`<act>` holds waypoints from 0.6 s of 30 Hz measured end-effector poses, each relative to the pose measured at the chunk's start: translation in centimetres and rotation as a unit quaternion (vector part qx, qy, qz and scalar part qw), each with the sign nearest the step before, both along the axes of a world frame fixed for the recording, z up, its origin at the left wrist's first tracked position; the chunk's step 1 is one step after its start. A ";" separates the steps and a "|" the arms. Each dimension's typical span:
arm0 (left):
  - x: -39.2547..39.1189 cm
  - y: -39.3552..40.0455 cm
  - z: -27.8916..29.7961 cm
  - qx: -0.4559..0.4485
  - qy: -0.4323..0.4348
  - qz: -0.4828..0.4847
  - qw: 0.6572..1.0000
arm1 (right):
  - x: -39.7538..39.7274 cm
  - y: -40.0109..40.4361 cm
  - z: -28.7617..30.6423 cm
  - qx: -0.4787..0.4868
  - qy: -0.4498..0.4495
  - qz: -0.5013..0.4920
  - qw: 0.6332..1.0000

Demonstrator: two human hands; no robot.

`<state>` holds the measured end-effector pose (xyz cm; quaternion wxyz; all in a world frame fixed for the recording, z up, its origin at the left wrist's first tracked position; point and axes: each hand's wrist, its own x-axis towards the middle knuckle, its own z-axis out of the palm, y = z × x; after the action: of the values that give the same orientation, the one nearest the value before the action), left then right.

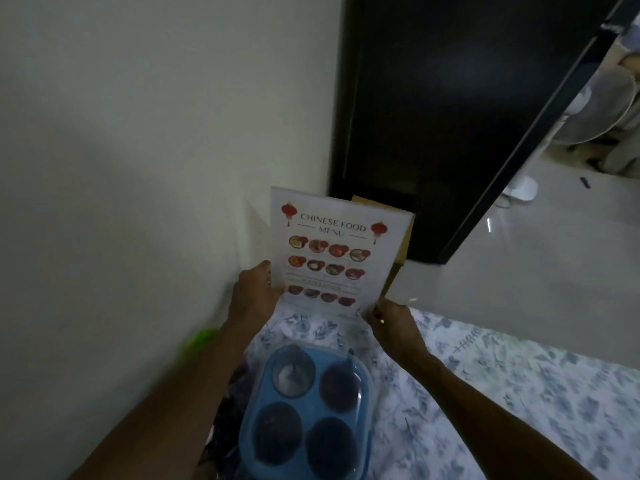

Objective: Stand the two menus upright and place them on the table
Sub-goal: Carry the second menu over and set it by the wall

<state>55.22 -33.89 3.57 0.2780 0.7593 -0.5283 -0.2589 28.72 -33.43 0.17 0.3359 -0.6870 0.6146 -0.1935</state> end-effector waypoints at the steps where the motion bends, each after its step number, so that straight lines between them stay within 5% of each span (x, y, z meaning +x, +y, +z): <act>1: 0.1 -0.1 -0.3 -0.001 -0.005 0.009 1.000 | 0.4 -0.2 -0.3 0.005 0.000 0.000 1.000; 18: 0.7 -0.8 0.0 0.037 -0.162 0.084 0.983 | 4.5 -3.3 -1.2 0.007 -0.009 0.006 1.000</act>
<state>55.88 -34.66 3.59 0.1810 0.8428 -0.4905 -0.1278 33.18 -36.77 -0.99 0.3475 -0.6865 0.6086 -0.1938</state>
